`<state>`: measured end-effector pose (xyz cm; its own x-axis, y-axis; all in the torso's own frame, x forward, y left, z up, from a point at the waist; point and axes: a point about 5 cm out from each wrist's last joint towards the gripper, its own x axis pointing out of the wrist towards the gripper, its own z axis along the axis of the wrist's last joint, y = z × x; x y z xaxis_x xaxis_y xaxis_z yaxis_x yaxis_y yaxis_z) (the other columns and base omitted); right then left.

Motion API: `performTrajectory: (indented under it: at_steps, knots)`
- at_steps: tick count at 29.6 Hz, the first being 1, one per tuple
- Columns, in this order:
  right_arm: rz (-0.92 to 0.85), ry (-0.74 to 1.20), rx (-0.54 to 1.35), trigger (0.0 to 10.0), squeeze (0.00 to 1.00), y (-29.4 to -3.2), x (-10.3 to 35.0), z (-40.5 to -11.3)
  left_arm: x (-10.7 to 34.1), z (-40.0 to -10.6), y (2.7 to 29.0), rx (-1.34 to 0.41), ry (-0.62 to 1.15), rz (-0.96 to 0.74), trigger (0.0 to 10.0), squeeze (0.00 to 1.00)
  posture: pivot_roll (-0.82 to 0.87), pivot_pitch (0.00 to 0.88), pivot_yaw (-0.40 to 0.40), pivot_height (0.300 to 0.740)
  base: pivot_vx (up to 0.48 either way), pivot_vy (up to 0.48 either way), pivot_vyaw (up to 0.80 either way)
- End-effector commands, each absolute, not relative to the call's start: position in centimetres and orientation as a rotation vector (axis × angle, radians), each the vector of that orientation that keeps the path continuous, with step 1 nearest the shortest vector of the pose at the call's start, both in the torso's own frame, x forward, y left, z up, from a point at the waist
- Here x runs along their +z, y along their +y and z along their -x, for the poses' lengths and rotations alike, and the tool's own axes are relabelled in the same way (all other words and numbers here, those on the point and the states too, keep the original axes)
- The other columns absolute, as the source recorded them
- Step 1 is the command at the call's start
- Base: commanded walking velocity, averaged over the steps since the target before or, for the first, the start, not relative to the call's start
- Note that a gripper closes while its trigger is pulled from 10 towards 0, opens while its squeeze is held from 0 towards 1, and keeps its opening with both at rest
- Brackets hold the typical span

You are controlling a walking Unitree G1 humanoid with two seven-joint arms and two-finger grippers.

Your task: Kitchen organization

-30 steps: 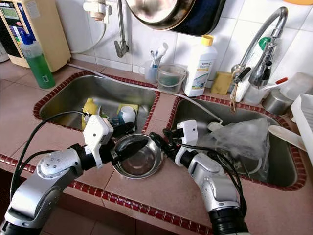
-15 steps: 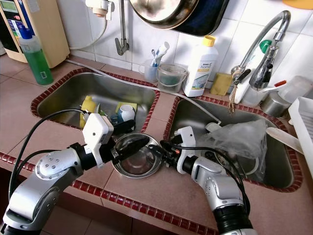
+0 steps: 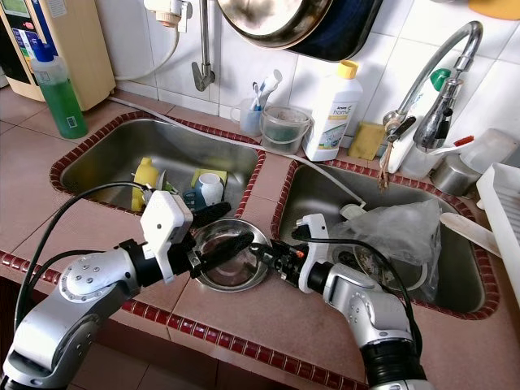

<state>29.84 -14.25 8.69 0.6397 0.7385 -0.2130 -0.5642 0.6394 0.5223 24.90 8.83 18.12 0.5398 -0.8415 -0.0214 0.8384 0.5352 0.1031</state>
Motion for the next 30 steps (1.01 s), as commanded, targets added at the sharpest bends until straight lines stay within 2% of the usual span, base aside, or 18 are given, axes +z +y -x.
performTrajectory:
  at_steps: [1, 16, 30]
  knots:
    - [-0.451, 0.429, 0.757, 0.0, 0.00, -14.8, 8.9, -30.1, 18.4, -24.6, 8.5, -1.022, -0.040, -0.114, 10.0, 0.00, 0.10, 0.000, -0.111, 0.740, 0.000, 0.000, 0.00]
    - [-0.479, 0.426, 0.732, 0.0, 0.00, -14.9, 8.9, -30.2, 17.0, -23.2, 8.1, -1.144, 0.048, -0.150, 10.0, 0.00, 0.09, 0.000, -0.101, 0.740, 0.000, 0.000, 0.00]
    - [-0.490, 0.372, 0.707, 0.0, 0.00, -15.2, 9.8, -30.9, 17.5, -24.0, 8.5, -1.089, 0.024, -0.120, 10.0, 0.00, 0.09, 0.000, -0.105, 0.740, 0.000, 0.000, 0.00]
